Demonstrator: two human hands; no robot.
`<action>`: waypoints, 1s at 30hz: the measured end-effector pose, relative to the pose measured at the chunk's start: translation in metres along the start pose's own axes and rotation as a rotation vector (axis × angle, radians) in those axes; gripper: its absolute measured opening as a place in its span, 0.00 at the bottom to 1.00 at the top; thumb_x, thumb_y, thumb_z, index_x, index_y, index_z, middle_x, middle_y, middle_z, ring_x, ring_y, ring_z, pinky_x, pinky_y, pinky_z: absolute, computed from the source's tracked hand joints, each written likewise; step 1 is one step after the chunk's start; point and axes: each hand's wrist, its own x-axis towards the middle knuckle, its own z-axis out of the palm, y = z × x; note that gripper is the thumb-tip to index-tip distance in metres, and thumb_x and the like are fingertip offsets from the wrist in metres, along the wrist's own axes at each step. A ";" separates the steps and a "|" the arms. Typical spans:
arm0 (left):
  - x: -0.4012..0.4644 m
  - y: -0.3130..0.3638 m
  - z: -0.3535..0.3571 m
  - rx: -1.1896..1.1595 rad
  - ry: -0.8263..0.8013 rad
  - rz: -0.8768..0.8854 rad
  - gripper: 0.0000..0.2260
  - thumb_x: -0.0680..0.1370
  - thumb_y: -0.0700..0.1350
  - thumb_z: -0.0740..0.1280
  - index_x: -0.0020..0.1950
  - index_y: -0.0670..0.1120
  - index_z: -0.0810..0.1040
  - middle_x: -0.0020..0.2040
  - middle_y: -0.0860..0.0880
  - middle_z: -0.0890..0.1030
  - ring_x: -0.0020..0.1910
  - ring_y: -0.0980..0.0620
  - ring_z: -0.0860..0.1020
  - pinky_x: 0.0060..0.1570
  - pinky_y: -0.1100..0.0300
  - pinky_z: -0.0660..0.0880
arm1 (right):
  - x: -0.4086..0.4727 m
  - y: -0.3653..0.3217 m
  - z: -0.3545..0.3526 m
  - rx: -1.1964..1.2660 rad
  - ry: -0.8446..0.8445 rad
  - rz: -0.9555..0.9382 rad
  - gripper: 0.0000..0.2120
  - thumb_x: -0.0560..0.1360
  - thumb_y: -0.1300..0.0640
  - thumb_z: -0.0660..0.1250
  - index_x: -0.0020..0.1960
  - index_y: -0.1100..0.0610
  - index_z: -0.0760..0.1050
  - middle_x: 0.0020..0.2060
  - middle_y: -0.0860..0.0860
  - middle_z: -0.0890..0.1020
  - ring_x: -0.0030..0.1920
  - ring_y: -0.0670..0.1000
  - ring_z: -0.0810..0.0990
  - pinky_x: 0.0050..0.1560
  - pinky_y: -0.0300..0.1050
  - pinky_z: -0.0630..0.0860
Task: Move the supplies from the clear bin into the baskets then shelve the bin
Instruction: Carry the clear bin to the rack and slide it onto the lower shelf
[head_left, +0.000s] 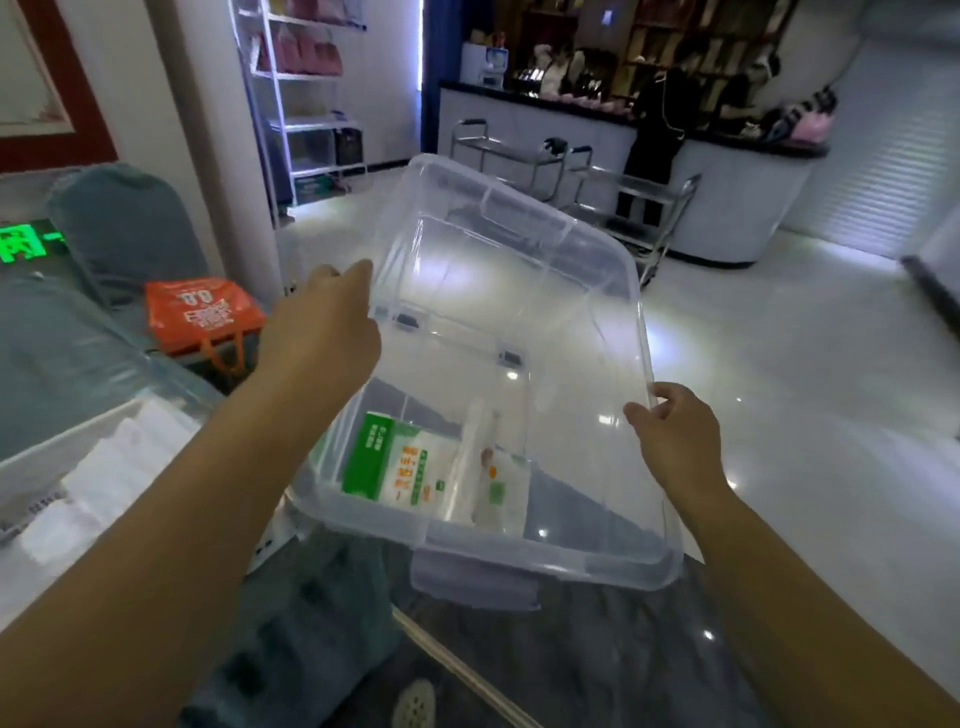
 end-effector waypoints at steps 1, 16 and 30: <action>0.017 0.004 0.018 -0.010 -0.016 0.006 0.18 0.74 0.37 0.61 0.64 0.44 0.68 0.57 0.37 0.74 0.51 0.34 0.74 0.42 0.51 0.66 | 0.017 0.005 0.003 -0.008 0.012 0.011 0.18 0.75 0.54 0.66 0.63 0.57 0.71 0.49 0.54 0.79 0.43 0.51 0.76 0.48 0.44 0.72; 0.278 0.018 0.272 -0.185 -0.288 -0.038 0.17 0.76 0.38 0.59 0.65 0.44 0.67 0.56 0.41 0.74 0.48 0.41 0.75 0.40 0.55 0.67 | 0.303 0.025 0.093 -0.176 -0.025 0.185 0.18 0.76 0.56 0.65 0.64 0.59 0.70 0.54 0.59 0.79 0.50 0.56 0.78 0.53 0.45 0.72; 0.487 0.030 0.518 -0.036 -0.528 -0.264 0.21 0.76 0.42 0.62 0.69 0.44 0.64 0.59 0.38 0.74 0.52 0.39 0.76 0.46 0.52 0.73 | 0.639 0.109 0.248 -0.261 -0.335 0.168 0.22 0.73 0.53 0.67 0.65 0.59 0.70 0.55 0.58 0.79 0.49 0.54 0.78 0.47 0.39 0.68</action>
